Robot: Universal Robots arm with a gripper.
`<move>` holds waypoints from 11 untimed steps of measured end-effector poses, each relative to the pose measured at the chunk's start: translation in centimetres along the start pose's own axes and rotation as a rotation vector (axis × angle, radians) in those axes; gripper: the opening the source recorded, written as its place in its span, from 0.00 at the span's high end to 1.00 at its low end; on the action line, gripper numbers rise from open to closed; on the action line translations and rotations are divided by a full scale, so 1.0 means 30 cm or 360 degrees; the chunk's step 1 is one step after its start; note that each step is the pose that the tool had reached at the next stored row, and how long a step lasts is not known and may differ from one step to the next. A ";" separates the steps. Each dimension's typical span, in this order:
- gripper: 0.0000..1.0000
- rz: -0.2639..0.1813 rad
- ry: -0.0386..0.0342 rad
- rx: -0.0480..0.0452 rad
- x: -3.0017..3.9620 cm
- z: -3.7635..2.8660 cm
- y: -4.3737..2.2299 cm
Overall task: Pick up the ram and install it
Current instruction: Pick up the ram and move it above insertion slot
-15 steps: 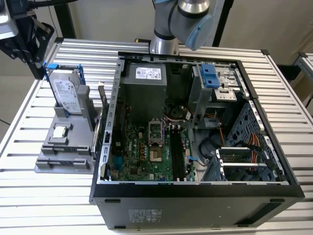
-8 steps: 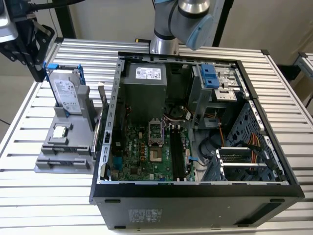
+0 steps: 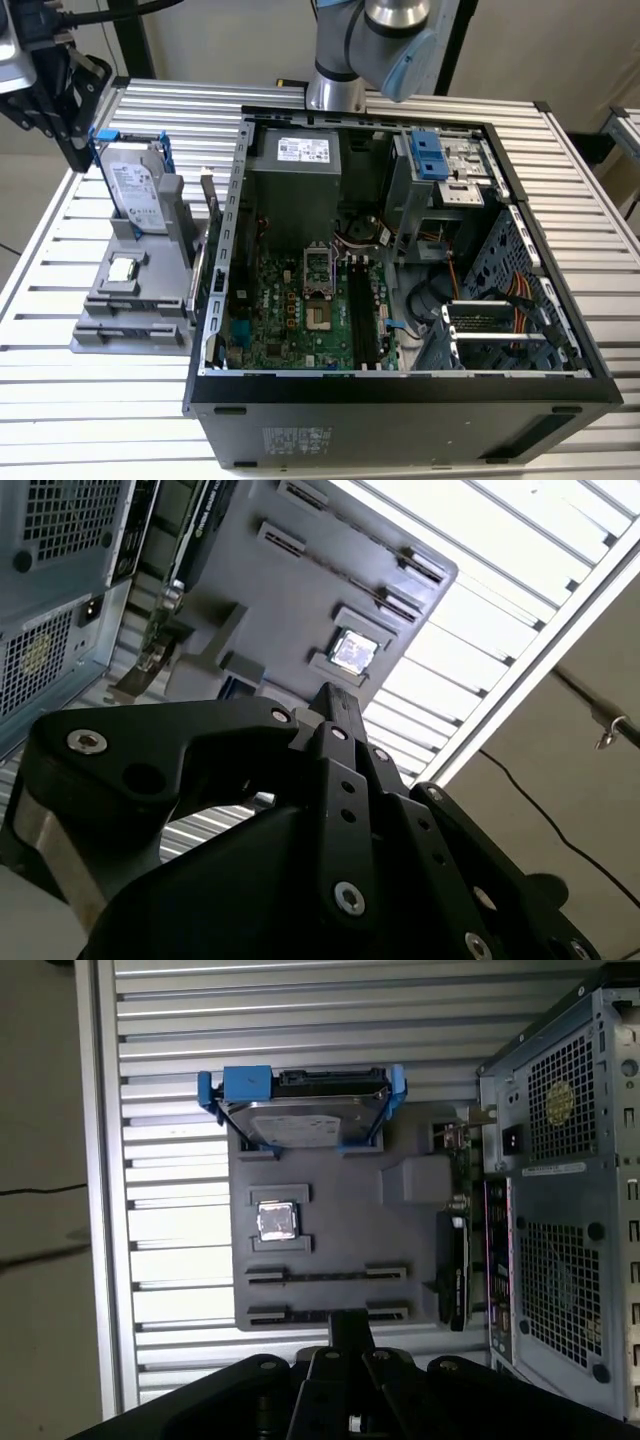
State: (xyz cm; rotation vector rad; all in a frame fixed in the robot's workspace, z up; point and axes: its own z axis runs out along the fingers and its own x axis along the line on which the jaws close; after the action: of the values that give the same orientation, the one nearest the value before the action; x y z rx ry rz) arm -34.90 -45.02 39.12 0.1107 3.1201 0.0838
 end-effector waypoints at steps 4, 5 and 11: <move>1.00 0.0000 0.0000 0.0000 -0.004 0.000 -0.007; 1.00 0.0000 0.0000 0.0000 -0.004 0.000 -0.008; 1.00 0.0000 0.0000 0.0000 -0.010 -0.001 -0.019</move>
State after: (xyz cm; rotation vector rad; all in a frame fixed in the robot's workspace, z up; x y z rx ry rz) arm -34.63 -45.60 39.12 0.1107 3.1201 0.0838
